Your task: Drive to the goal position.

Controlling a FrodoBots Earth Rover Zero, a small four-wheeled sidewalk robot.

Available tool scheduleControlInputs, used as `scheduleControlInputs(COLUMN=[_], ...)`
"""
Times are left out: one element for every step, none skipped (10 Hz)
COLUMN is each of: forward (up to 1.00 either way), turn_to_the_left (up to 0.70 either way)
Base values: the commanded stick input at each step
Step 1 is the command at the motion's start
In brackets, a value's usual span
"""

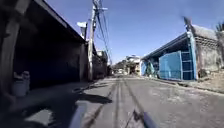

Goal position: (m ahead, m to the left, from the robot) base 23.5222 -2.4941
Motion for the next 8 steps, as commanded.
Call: scheduleControlInputs(forward=[0.51, 0.50, 0.50, 0.50, 0.50, 0.50, 0.50, 0.50], turn_to_the_left=[0.00, 0.00, -0.50, -0.50, -0.50, -0.50, -0.50, -0.50])
